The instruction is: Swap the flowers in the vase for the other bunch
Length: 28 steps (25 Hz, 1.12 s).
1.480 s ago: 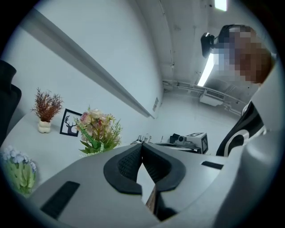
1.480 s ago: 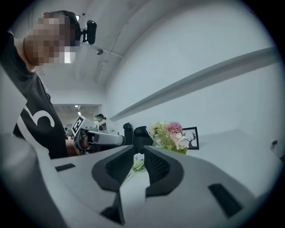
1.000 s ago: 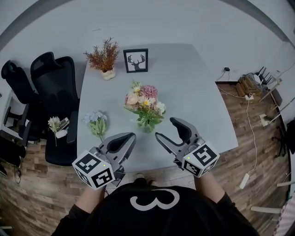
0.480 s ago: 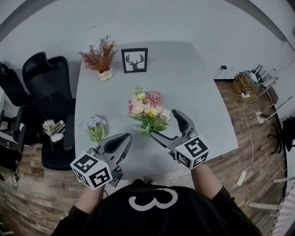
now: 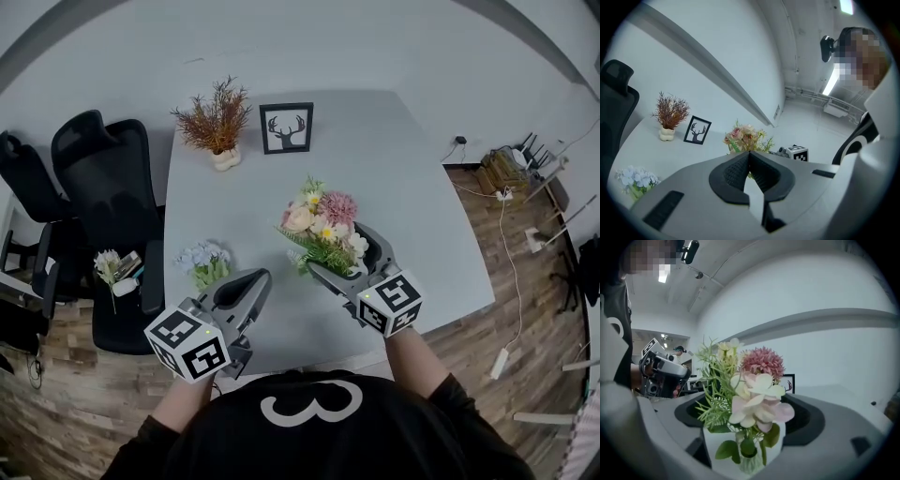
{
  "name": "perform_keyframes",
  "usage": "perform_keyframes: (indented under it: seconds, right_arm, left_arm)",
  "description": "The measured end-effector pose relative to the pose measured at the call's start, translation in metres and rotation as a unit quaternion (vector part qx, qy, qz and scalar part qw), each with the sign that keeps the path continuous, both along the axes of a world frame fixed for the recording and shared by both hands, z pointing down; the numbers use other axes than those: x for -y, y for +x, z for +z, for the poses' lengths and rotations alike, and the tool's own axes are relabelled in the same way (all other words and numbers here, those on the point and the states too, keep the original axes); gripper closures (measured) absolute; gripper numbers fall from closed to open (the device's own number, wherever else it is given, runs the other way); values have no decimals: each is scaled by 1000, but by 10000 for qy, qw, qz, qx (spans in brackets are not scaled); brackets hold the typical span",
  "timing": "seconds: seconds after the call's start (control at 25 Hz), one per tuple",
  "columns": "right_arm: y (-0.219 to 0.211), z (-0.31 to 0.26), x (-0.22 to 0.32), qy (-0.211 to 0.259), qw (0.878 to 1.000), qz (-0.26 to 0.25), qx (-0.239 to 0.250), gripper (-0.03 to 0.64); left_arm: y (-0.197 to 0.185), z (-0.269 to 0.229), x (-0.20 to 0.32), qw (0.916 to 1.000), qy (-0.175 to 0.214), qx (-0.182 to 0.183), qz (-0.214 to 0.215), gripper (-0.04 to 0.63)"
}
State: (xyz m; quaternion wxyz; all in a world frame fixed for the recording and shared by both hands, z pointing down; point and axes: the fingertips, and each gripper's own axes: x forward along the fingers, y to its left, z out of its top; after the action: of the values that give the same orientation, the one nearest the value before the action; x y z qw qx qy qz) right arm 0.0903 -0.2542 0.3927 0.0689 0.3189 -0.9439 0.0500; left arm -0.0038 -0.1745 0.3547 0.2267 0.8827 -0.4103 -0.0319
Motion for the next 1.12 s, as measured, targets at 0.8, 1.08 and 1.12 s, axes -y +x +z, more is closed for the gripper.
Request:
perform_keyframes:
  seconds: [0.8, 1.08, 1.12]
  right_arm:
    - [-10, 10, 6, -216, 9978, 322, 537, 327]
    - [-7, 7, 5, -126, 9971, 437, 605, 391]
    - [-6, 7, 5, -113, 9970, 459, 607, 400]
  left_arm:
    - [-12, 32, 1, 9986, -435, 292, 9, 584]
    - [-11, 36, 5, 9984, -484, 302, 48, 584]
    - [-10, 36, 6, 9984, -477, 285, 56, 584]
